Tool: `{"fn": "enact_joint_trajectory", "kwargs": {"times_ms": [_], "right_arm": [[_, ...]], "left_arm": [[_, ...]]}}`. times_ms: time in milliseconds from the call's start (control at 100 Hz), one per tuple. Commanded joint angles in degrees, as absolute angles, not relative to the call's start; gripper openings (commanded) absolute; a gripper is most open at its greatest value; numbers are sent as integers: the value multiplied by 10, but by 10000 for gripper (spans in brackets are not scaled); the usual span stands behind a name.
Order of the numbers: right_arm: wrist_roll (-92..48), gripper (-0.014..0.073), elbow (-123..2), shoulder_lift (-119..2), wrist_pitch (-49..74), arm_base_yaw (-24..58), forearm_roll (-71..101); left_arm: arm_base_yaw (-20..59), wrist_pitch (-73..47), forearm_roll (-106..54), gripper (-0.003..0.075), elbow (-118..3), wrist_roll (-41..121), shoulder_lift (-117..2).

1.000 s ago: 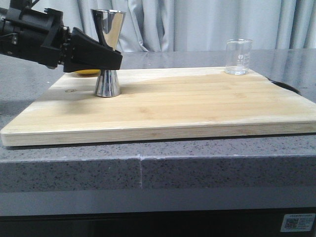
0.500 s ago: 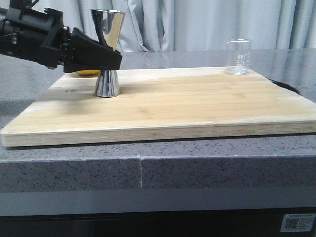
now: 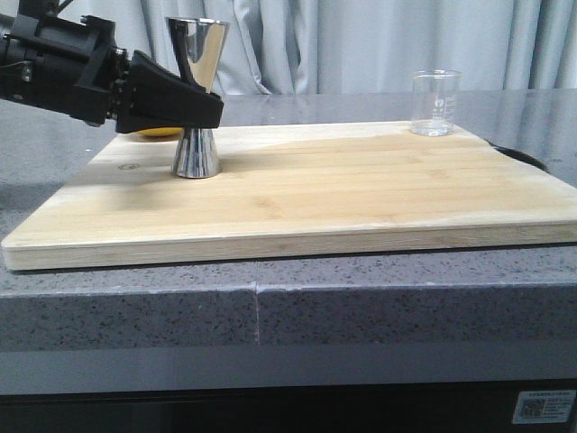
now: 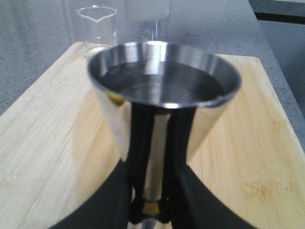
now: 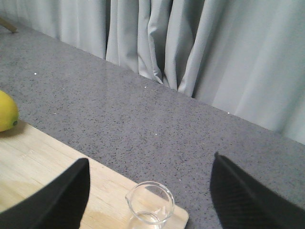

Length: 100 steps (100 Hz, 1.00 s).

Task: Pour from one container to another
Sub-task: 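Lower the jigger onto the board beside the lemon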

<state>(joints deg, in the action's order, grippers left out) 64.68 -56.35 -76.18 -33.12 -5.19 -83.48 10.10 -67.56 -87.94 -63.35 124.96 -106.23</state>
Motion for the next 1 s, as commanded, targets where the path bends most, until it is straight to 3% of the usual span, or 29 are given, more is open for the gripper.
{"fn": "enact_joint_trajectory", "kwargs": {"times_ms": [0,100,550,820,990], "right_arm": [[648,482,-578,-740,-336,-56,-817],[648,482,-578,-740,-336,-56,-817],[648,482,-578,-740,-336,-56,-817],[648,482,-578,-740,-336,-56,-817],[648,482,-578,-740,-336,-56,-817]], "left_arm": [[99,-702,-894,140,-645,1249,-1035],[99,-702,-894,176,-645,1249,-1035],[99,-702,-894,185,-645,1249,-1035],[99,-691,-895,391,-645,1245,-1035],[99,-691,-895,413,-645,1245,-1035]]}}
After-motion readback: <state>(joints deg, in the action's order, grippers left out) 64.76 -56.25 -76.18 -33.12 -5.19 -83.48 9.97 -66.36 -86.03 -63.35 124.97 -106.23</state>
